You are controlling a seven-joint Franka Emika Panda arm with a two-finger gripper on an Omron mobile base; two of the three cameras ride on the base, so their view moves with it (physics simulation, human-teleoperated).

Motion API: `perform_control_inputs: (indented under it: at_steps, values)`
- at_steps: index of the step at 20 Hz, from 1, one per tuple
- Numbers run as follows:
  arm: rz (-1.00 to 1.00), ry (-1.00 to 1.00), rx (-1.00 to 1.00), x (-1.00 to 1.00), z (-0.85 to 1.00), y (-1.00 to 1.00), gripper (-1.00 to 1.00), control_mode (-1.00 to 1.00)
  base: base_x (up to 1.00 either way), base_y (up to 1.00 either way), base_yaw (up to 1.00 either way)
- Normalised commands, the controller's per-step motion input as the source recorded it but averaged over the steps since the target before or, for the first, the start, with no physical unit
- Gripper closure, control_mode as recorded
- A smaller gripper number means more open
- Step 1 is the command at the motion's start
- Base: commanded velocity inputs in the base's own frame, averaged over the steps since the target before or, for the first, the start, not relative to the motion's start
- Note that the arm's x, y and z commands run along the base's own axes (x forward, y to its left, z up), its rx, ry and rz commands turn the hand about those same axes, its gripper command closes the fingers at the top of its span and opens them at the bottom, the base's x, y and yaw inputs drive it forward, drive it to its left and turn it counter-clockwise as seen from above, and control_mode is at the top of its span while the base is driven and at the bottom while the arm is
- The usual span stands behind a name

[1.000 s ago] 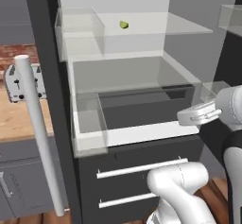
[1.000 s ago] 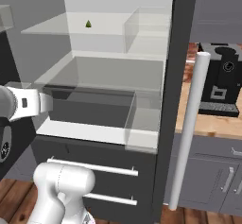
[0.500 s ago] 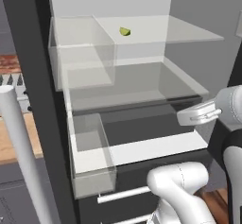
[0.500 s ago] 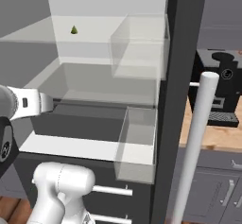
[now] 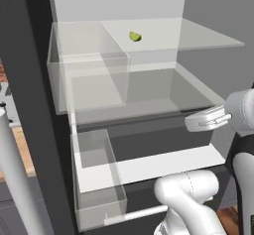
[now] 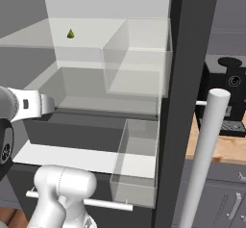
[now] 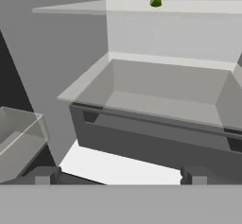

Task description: There is a bowl on the dining counter. Grab a lemon wedge from the fridge and place it in the bowl. Then get the liquor bottle and glass cup from the cabinet and place them next to the bowl.

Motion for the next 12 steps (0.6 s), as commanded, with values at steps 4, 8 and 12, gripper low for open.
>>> perform_control_inputs:
  at_steps: [4, 8, 12]
  values:
    - [0.0, 0.0, -0.02, 0.1, 0.22, 0.0, -1.0, -1.0, 0.25, 0.0, 0.0]
    - [0.0, -0.02, -0.07, 0.09, 0.68, 0.0, -1.0, -1.0, 0.0, 0.0, 0.0]
    - [0.0, 0.0, -0.08, 0.15, 0.72, 0.0, -1.0, -1.0, 0.0, 0.0, 0.0]
